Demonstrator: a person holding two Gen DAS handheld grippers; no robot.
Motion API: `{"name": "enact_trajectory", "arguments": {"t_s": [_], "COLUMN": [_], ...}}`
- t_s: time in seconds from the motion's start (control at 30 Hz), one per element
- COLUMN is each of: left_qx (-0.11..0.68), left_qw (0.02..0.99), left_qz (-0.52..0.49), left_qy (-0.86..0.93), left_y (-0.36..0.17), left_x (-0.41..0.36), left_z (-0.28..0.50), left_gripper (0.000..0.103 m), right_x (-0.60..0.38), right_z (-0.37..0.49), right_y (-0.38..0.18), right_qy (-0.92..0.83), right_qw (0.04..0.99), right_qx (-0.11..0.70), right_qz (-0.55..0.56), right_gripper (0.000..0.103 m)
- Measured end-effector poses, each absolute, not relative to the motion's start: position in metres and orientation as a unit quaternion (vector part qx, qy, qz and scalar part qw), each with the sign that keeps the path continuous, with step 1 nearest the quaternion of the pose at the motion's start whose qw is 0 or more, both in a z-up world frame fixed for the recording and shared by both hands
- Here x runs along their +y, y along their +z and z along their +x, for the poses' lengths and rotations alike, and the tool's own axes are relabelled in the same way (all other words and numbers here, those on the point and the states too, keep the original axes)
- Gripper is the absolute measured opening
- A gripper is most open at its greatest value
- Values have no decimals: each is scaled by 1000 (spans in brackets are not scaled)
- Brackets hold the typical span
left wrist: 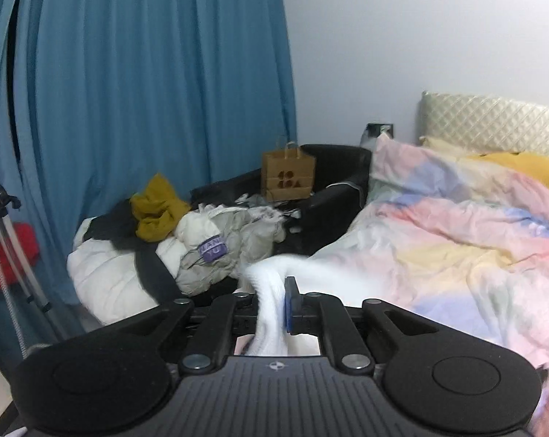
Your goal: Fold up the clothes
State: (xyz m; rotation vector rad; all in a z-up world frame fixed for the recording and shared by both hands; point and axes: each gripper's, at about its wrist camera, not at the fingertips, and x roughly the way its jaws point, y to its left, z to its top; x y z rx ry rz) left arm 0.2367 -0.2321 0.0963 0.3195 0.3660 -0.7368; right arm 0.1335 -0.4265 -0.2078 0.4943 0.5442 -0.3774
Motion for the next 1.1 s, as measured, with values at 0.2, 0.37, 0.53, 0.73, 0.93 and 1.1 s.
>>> {"name": "enact_trajectory", "arguments": {"t_s": [0.2,0.37,0.53,0.73,0.93,1.1], "left_qx": [255,306,284,276,307,347], "left_qw": [917,914,925,932,925,908], "left_qz": [164,170,156,104,89,103], "left_qy": [-258,-203,-199,-210,-206,-210], "left_y": [-11,-69,-56,-29,-44,-77], "left_x": [-257,-242,-204,-124,-57,-30], "left_z": [284,326,307,210,120,103], "left_gripper": [22,47,77,82,82,82], "right_x": [-432,-437,-444,-449,-489,-519], "right_z": [141,147,153,146,124,100], "right_y": [-219,-229,-233,-231,-238,-256], "right_qy": [-177,-168,-167,-165,-149,-129], "right_qw": [909,903,900,893,840,761], "right_qx": [278,290,290,285,263,234], "right_qz": [256,269,279,307,451,591], "right_gripper": [75,75,75,75,75,75]}}
